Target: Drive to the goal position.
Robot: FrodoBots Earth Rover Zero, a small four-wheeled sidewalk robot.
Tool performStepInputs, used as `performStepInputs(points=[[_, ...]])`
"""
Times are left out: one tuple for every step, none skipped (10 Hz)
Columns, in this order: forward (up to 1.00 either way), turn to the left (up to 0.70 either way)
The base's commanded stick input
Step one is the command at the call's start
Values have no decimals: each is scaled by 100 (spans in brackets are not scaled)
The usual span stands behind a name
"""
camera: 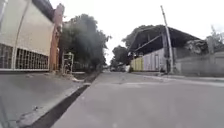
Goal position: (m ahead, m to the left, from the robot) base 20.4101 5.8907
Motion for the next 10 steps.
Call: performStepInputs(points=[[70, -2], [70, -2], [70, -2], [70, -2], [70, -2], [70, -2], [70, -2], [70, -2], [70, -2], [70, -2]])
